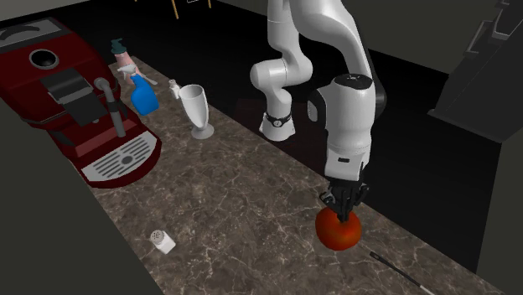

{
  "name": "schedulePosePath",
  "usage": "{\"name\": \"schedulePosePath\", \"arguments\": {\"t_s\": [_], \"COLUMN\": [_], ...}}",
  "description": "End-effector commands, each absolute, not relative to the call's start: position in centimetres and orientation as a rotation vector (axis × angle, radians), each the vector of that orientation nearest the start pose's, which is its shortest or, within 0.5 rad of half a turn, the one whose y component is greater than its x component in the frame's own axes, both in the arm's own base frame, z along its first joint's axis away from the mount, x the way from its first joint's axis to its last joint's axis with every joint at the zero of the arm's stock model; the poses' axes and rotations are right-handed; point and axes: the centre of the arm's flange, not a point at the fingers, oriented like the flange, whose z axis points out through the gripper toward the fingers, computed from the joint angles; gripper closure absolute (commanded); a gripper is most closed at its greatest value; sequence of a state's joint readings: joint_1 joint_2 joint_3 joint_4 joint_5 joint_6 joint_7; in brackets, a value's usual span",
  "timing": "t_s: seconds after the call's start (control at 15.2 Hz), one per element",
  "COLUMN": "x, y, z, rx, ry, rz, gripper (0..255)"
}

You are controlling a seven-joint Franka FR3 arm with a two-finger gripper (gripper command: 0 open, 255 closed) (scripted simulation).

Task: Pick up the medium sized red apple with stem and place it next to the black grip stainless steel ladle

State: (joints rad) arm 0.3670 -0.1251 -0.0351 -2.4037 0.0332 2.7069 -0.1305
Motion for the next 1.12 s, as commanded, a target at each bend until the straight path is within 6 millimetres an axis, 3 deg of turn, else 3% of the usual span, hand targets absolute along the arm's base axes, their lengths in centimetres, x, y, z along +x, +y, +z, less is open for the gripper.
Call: {"name": "schedulePosePath", "arguments": {"t_s": [0.0,0.13,0.2,0.53,0.79,1.06], "x": [48.5,48.5,48.5,48.5,46.5,46.5], "y": [16.6,16.6,16.6,16.6,15.8,15.8], "z": [40.9,40.9,40.9,40.9,45.4,45.4], "rx": [-2.935,-2.935,-2.935,-2.935,-2.935,-2.935], "ry": [-0.648,-0.648,-0.648,-0.648,-0.648,-0.648], "rz": [-0.647,-0.647,-0.647,-0.647,-0.647,-0.647], "gripper": [255,255,0,0,0,0]}}
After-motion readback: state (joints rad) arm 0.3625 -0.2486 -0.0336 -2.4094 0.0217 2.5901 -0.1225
